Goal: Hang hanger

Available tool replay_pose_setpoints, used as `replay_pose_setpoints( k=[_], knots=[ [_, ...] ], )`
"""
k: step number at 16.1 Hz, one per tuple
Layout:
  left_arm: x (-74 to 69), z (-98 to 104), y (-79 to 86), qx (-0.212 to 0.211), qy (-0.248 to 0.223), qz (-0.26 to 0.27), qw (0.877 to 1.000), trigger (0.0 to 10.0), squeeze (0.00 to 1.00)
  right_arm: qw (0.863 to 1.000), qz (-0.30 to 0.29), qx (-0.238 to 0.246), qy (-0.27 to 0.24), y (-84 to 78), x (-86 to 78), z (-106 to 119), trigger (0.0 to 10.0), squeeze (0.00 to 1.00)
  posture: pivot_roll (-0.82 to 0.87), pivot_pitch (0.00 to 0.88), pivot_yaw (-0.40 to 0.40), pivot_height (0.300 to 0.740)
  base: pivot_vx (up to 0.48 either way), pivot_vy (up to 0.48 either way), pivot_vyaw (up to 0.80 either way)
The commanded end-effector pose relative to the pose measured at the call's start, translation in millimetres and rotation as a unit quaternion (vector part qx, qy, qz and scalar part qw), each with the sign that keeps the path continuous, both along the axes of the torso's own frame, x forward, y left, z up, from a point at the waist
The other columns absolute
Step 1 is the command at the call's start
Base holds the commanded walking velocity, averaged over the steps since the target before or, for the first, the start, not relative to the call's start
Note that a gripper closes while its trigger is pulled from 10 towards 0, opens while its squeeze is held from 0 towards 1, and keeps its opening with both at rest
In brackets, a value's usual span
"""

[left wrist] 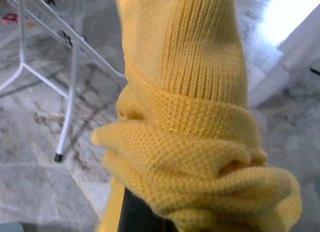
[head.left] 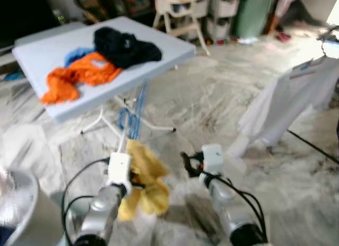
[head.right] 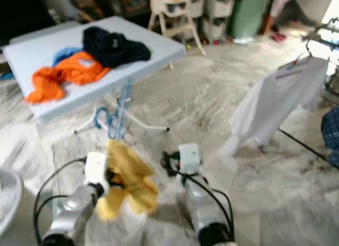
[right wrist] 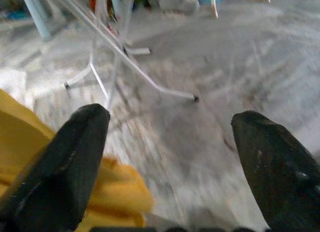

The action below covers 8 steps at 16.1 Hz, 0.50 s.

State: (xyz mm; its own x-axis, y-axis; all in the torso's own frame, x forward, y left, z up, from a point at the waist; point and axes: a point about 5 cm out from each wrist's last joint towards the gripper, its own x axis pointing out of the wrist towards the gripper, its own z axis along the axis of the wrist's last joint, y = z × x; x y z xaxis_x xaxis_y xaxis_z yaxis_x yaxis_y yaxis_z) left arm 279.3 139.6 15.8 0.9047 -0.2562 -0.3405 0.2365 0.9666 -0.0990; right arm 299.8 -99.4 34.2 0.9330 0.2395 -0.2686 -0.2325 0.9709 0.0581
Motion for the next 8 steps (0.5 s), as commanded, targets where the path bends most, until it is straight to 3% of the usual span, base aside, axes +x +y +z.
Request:
replay_pose_setpoints(
  k=[1,8],
  knots=[
    [6.4,8.0,-8.7,-0.003,-0.016,-0.006,1.0,10.0,0.0,1.0,-0.018,-0.013,-0.004,-12.3,4.2,1.6,10.0,0.0,-0.08,0.0,0.06,0.74,0.0,0.0,0.0],
    [-1.3,7.6,-16.7,-0.003,-0.025,-0.011,1.0,10.0,0.0,1.0,-0.009,-0.021,0.004,-8.0,5.4,-0.9,10.0,0.0,-0.06,0.0,0.036,0.74,0.0,0.0,0.0]
  ],
)
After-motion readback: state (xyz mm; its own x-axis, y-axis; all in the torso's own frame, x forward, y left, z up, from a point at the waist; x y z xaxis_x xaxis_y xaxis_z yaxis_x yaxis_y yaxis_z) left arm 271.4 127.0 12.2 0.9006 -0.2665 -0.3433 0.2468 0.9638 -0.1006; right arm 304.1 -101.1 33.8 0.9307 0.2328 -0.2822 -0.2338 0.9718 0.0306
